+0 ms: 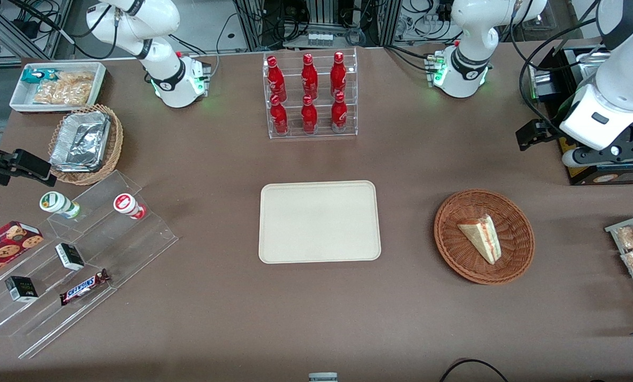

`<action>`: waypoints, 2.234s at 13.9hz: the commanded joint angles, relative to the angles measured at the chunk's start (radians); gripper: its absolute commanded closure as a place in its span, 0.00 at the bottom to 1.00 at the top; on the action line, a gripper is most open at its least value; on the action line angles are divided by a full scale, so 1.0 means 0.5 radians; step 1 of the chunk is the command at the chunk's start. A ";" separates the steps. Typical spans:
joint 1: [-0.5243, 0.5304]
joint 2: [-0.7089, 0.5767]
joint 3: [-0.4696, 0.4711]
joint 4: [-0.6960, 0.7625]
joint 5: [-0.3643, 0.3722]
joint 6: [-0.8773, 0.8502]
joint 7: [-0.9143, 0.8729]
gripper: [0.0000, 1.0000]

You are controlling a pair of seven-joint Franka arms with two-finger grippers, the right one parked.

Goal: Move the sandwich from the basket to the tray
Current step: 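Move the left gripper down over the sandwich in the wicker basket, then close the left gripper on the wrapped sandwich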

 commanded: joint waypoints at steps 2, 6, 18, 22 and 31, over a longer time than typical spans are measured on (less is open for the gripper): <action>0.003 0.041 0.000 0.064 -0.016 -0.030 0.064 0.00; 0.021 0.078 0.012 0.064 -0.022 -0.026 0.039 0.00; 0.070 0.915 0.098 -0.065 -0.019 0.777 -0.529 0.00; 0.058 1.096 0.098 -0.102 0.002 0.983 -0.758 0.00; 0.043 1.170 0.095 -0.188 -0.010 1.127 -0.881 0.00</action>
